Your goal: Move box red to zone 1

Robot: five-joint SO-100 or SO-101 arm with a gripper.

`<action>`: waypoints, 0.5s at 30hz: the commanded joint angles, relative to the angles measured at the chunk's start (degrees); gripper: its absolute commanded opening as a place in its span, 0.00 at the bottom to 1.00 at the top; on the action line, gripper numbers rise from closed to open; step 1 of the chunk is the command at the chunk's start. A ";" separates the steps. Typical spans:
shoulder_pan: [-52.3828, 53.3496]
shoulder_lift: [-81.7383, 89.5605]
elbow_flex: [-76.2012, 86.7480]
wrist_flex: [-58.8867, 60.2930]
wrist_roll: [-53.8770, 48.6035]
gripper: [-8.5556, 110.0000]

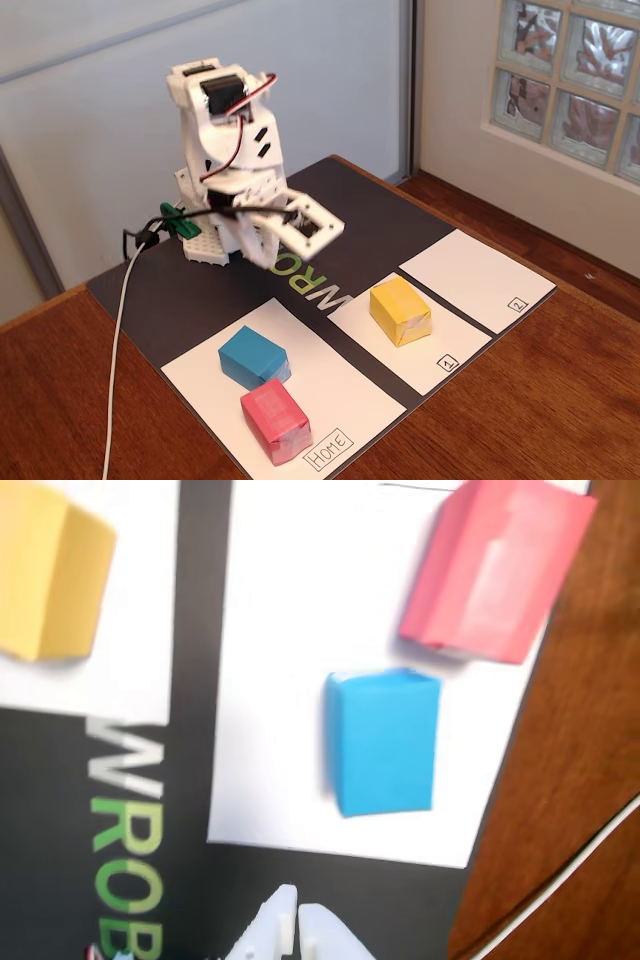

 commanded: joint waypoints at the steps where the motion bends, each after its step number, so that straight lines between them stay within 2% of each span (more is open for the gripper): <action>1: 2.11 -6.06 -8.70 -1.49 -0.44 0.07; 15: 3.34 -30.23 -31.99 -4.31 0.88 0.07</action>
